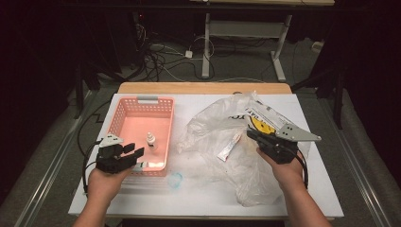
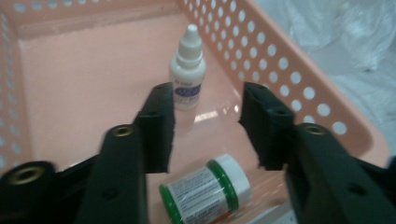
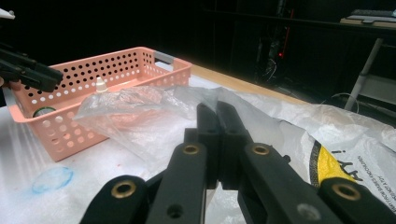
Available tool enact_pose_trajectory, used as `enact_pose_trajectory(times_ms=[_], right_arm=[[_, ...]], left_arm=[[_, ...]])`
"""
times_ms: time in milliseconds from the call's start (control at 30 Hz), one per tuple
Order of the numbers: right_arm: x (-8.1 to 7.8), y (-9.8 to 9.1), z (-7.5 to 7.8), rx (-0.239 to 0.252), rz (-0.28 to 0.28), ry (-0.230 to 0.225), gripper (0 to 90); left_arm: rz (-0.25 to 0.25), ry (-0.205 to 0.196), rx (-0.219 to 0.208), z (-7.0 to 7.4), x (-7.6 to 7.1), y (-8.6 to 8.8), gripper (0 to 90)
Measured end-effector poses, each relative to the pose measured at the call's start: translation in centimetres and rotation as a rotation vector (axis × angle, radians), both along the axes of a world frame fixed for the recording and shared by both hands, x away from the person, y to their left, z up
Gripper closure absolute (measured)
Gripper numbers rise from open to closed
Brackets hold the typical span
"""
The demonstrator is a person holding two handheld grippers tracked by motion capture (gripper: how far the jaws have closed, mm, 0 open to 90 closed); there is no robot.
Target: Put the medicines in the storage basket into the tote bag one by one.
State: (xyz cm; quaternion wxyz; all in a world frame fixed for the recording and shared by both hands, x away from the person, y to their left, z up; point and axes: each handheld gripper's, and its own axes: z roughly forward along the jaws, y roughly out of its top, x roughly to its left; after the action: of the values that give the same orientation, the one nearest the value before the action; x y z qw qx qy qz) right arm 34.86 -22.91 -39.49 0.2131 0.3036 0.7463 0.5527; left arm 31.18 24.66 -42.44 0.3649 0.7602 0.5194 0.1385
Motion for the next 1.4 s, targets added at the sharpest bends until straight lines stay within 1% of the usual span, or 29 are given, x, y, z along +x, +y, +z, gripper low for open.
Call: enact_pose_trajectory(times_ms=[33,67,100,133,200,233,300,333,367,433,467,533,600,667,700,733,800,933,1000,1067,1100,1133,1200,1233,1267,1300,1333,1367,1400], right_arm=[[0.0,0.0,0.0,0.002,-0.001,-0.002,90.0],[0.0,-0.1,0.1,0.004,-0.003,-0.004,90.0],[0.0,-0.1,0.2,0.005,-0.005,-0.002,90.0],[-0.1,-0.2,0.2,0.001,-0.002,-0.009,90.0],[-0.1,-0.3,0.2,0.002,-0.002,-0.011,90.0],[-0.1,-0.3,0.2,0.003,-0.002,-0.010,90.0],[-0.1,-0.2,0.2,0.004,-0.002,-0.008,90.0],[-0.2,-0.2,0.2,0.004,-0.002,-0.004,90.0],[-0.2,-0.2,0.1,0.004,-0.003,-0.003,90.0],[-0.1,-0.2,0.1,0.003,-0.001,-0.004,90.0],[-0.1,-0.2,0.0,0.001,-0.001,-0.004,90.0],[-0.1,-0.1,0.0,0.000,0.001,0.003,90.0],[-0.1,0.0,0.0,-0.001,0.001,0.002,90.0],[-0.1,0.0,-0.1,-0.002,0.002,0.001,90.0],[-0.1,0.0,-0.1,-0.002,0.000,0.004,90.0],[0.0,-0.1,-0.1,-0.003,-0.001,0.004,90.0],[0.0,0.0,-0.2,0.000,-0.002,0.010,90.0],[-0.1,0.1,-0.2,-0.003,0.003,0.009,90.0],[-0.1,0.1,-0.2,0.000,0.003,0.008,90.0],[-0.1,0.1,-0.2,-0.001,0.003,0.009,90.0],[-0.1,0.1,-0.3,-0.001,0.004,0.012,90.0],[0.0,0.2,-0.3,-0.003,0.004,0.015,90.0],[0.0,0.3,-0.4,-0.005,0.008,0.016,90.0],[-0.1,0.4,-0.4,-0.003,0.006,0.022,90.0],[-0.1,0.5,-0.4,-0.005,0.009,0.018,90.0],[-0.1,0.5,-0.4,-0.005,0.008,0.019,90.0],[0.0,0.5,-0.4,-0.005,0.009,0.017,90.0],[0.0,0.5,-0.5,-0.007,0.008,0.019,90.0],[0.0,0.5,-0.5,-0.008,0.009,0.019,90.0]], left_arm=[[-0.005,0.017,0.005,0.2,0.1,0.0,65.1],[-0.009,0.024,0.030,0.3,0.1,-0.1,72.5],[-0.013,0.025,0.056,0.4,0.1,-0.2,73.1],[-0.014,0.026,0.064,0.4,0.1,-0.2,74.4],[-0.033,0.048,0.056,0.4,0.2,-0.1,84.9],[-0.042,0.068,0.044,0.3,0.3,0.0,87.7],[-0.051,0.127,0.029,0.0,0.5,0.1,87.9],[-0.058,0.152,0.035,-0.2,0.5,0.0,87.9],[-0.060,0.167,0.045,-0.3,0.6,-0.1,87.9],[-0.054,0.196,0.044,-0.2,0.8,0.0,87.9],[-0.054,0.206,0.058,-0.1,0.9,-0.1,87.9],[-0.063,0.257,0.084,-0.1,1.4,-0.1,87.9],[-0.070,0.319,0.104,-0.2,1.8,-0.1,87.8],[-0.078,0.362,0.133,-0.3,2.0,-0.1,87.8],[-0.072,0.371,0.161,-0.3,2.0,-0.1,87.8],[-0.080,0.380,0.174,-0.4,2.0,-0.2,87.8],[-0.086,0.398,0.177,-0.3,2.1,-0.2,87.8],[-0.117,0.444,0.184,-0.1,2.5,-0.4,87.9],[-0.130,0.465,0.174,-0.1,2.7,-0.4,87.9],[-0.156,0.509,0.168,-0.2,3.2,-0.4,87.9],[-0.165,0.542,0.163,-0.3,3.5,-0.4,87.9],[-0.180,0.575,0.171,-0.4,3.9,-0.5,87.9],[-0.190,0.617,0.223,-0.8,4.6,-1.0,87.8],[-0.194,0.596,0.237,-0.7,4.8,-1.3,87.8],[-0.184,0.556,0.225,-0.3,4.9,-1.4,87.8],[-0.155,0.514,0.185,0.3,5.2,-1.2,87.8],[-0.141,0.482,0.161,0.7,5.5,-0.9,87.8],[-0.106,0.444,0.166,1.1,5.7,-0.6,87.6],[-0.088,0.428,0.165,1.3,5.8,-0.4,87.5]])
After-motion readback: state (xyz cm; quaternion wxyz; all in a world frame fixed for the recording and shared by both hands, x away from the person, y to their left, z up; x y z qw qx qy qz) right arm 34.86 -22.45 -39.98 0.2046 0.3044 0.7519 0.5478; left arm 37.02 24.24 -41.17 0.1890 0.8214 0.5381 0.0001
